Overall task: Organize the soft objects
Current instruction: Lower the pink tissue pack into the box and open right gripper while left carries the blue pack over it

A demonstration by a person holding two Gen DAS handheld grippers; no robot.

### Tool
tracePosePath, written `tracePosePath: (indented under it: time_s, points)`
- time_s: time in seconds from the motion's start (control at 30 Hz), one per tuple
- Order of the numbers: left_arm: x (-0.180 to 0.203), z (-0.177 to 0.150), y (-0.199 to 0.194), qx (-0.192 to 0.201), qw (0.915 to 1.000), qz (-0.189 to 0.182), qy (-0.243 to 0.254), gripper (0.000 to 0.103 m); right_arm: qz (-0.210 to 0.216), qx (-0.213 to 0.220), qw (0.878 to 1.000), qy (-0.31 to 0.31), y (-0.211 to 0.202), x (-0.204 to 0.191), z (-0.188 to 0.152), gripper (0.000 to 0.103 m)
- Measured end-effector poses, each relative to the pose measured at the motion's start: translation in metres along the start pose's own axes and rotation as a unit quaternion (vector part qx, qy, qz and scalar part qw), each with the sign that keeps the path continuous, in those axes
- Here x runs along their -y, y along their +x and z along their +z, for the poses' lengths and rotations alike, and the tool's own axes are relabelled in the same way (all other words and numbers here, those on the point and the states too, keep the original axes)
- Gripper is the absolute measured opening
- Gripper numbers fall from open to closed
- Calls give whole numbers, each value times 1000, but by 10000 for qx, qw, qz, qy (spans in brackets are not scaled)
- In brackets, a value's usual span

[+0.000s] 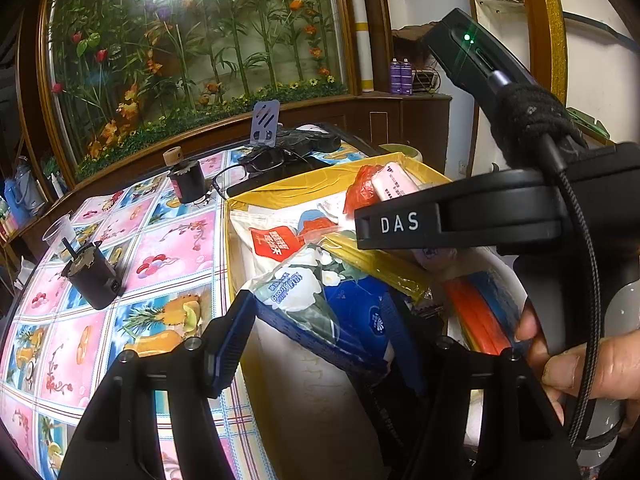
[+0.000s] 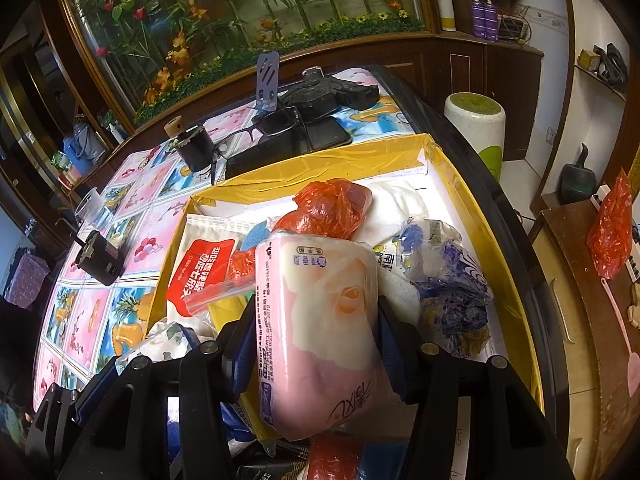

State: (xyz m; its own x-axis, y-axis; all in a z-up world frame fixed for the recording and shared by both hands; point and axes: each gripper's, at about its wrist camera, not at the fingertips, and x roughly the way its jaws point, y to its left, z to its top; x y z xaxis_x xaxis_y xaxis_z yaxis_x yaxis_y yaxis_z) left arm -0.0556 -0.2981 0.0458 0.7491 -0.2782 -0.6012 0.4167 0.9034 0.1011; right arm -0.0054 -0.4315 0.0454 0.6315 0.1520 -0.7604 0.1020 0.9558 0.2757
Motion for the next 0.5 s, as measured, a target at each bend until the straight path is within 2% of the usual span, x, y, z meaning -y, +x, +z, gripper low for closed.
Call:
tracePosePath:
  time_s: [0.5]
  points:
    - [-2,-3,1,-49,10000,52,33,72,-32,-6,10000,-35,0,-2,1,58]
